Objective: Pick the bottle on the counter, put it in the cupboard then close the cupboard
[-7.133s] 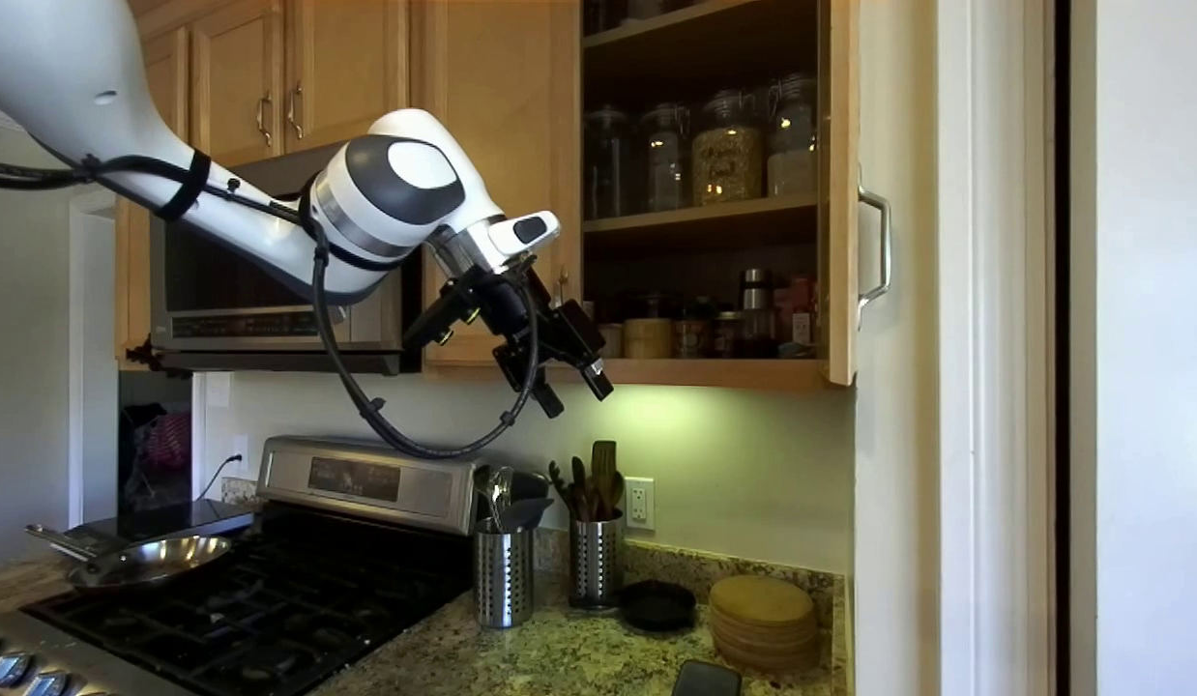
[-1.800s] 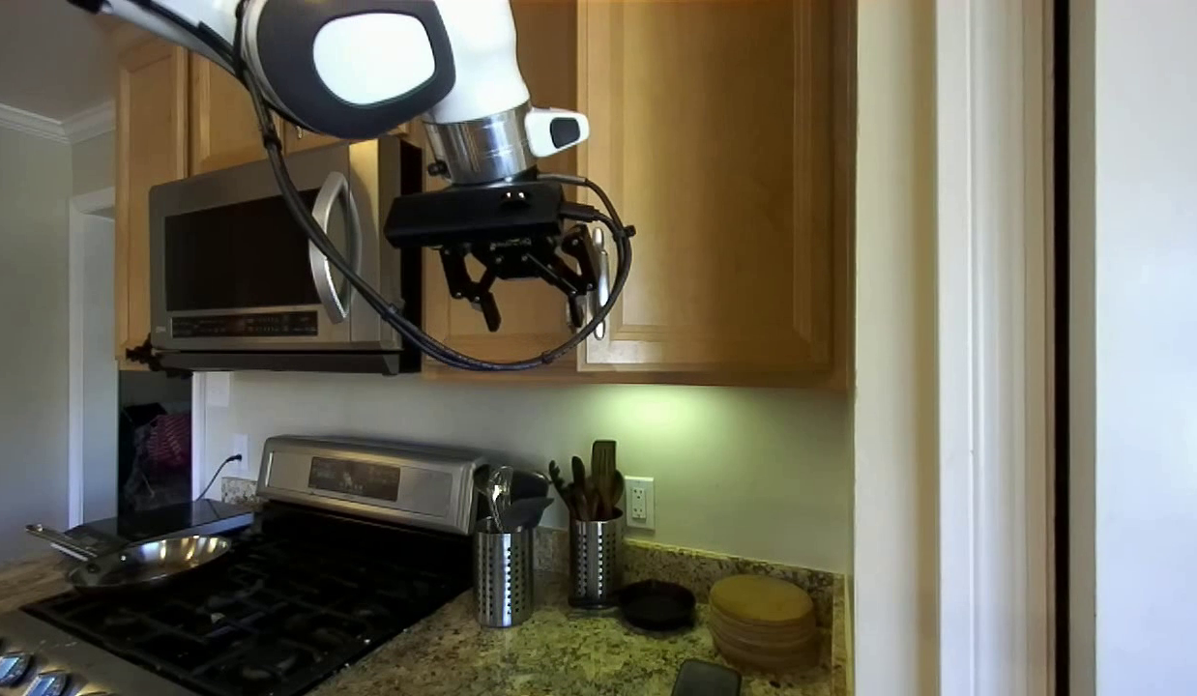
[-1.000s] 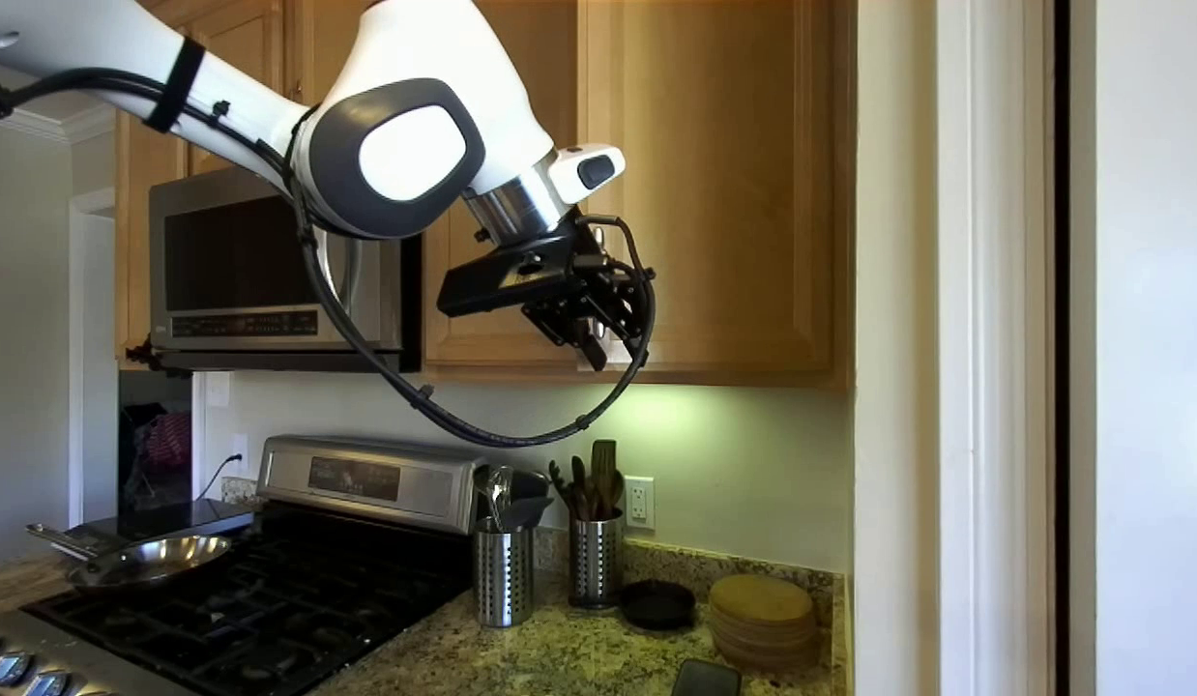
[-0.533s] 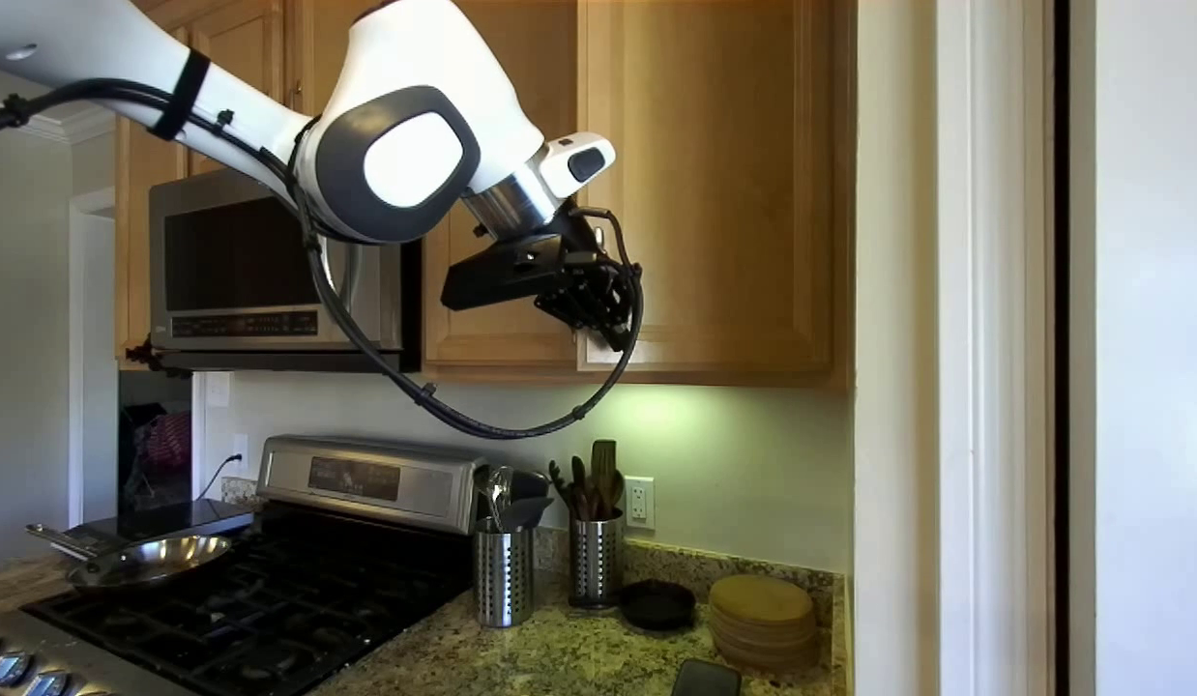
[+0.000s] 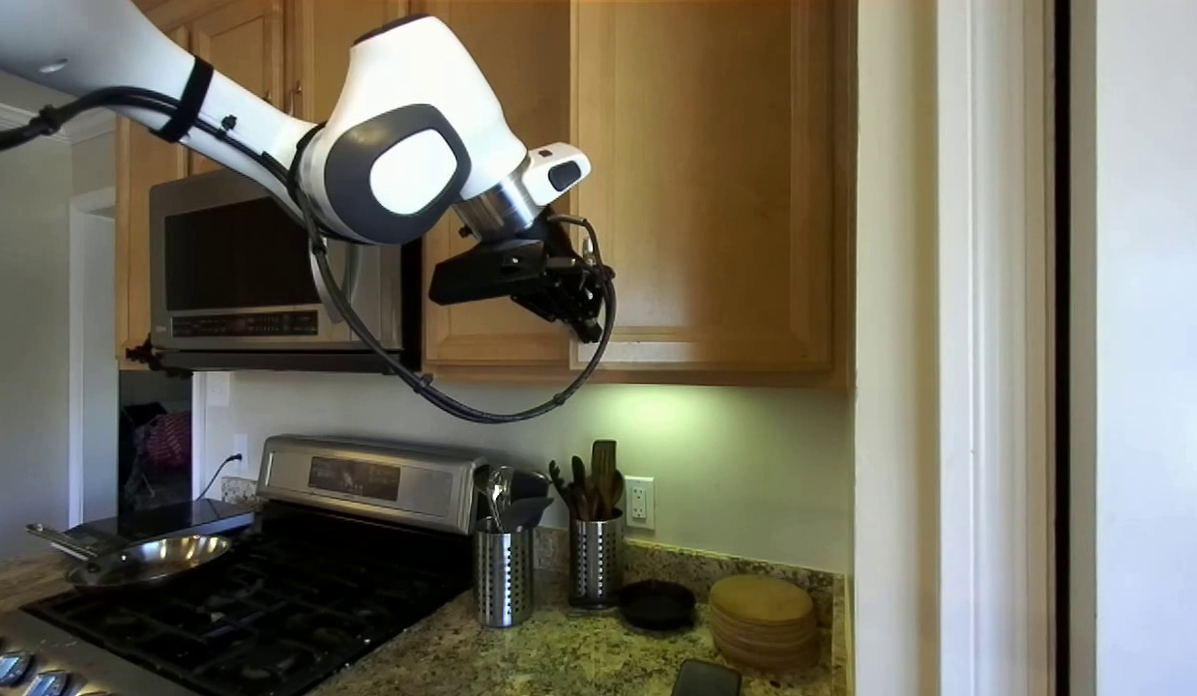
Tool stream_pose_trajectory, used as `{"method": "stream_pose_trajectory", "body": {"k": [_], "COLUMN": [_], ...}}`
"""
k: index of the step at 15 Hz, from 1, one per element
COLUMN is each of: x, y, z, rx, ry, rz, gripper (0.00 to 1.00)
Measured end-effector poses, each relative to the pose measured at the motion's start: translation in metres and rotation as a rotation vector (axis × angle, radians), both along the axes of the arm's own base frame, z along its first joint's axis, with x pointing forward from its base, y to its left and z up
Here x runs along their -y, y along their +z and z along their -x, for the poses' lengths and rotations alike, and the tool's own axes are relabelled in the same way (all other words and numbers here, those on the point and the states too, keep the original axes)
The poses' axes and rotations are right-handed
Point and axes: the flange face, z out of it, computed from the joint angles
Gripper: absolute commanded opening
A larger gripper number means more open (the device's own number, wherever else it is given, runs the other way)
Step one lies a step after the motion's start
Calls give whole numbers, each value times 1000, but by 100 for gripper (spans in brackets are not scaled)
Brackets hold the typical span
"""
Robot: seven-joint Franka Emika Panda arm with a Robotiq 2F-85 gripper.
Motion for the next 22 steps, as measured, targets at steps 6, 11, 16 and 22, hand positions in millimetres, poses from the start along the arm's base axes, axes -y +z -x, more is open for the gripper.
{"method": "stream_pose_trajectory", "body": {"k": [6, 11, 16, 22], "x": [-52, -66, -38, 29], "y": [-9, -36, -67, -80], "z": [-45, -74, -70, -44], "rx": [14, -32, -142, -222], "ry": [89, 126, 142, 43], "rz": [-71, -70, 19, 96], "gripper": [8, 8, 7, 49]}}
